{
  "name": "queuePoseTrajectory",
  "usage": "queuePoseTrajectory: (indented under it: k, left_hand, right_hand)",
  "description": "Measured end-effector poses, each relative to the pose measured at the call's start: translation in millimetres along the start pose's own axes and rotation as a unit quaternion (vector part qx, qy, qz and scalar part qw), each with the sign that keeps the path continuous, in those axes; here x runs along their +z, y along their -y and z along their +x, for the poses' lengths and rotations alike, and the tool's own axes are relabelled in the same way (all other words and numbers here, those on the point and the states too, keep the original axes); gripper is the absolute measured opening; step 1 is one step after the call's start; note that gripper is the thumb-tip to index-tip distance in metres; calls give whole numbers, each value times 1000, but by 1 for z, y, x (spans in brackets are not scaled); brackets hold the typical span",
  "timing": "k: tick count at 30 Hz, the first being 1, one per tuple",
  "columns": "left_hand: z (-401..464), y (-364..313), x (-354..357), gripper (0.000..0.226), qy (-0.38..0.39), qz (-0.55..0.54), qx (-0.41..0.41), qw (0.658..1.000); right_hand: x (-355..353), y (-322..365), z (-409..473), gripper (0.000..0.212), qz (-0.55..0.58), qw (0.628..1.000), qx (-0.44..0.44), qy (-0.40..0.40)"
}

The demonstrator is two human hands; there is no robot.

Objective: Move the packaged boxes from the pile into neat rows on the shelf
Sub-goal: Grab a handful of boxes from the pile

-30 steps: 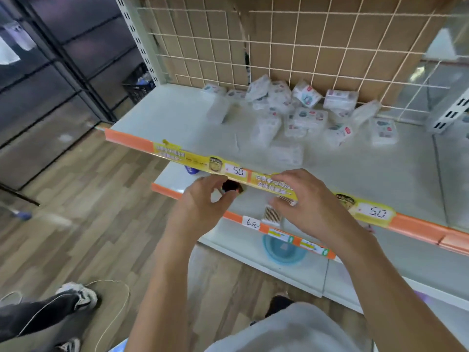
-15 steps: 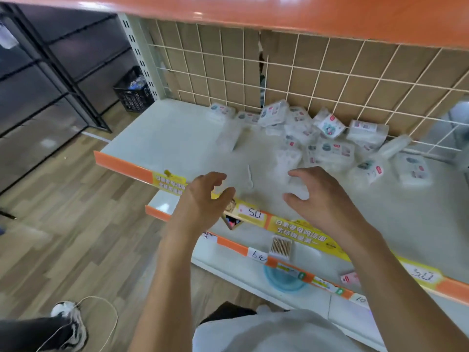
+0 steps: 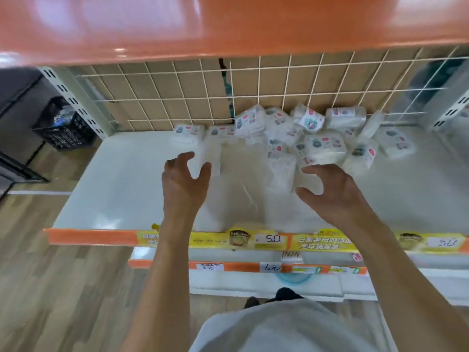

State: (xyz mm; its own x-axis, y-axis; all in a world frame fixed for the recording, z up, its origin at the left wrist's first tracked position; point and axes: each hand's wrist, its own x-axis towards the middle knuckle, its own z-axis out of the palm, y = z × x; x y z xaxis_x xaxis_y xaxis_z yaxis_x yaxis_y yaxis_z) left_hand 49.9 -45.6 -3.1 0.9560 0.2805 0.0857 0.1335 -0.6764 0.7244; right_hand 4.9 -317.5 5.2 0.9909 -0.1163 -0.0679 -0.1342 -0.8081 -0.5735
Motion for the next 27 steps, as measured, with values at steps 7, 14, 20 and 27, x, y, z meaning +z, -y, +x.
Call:
queuePoseTrajectory:
  k: [7,14,20,27]
  left_hand:
    - [41,-12,21,74,70,44,-52,995]
    - [45,-28,28,67,155,-37,-77,984]
    - [19,-46,35,44,246,-283,-103,921]
    - [-13,-66,41,29,318,-492,-172,792]
  right_hand:
    - [-12,-5,-4,44,15,997,57,-50]
    - [-23,-30,5,35,22,981,78,-176]
    - [-28,-60,28,60,118,943,173,-259]
    - [-36,-82,58,75,234,912,285,-179]
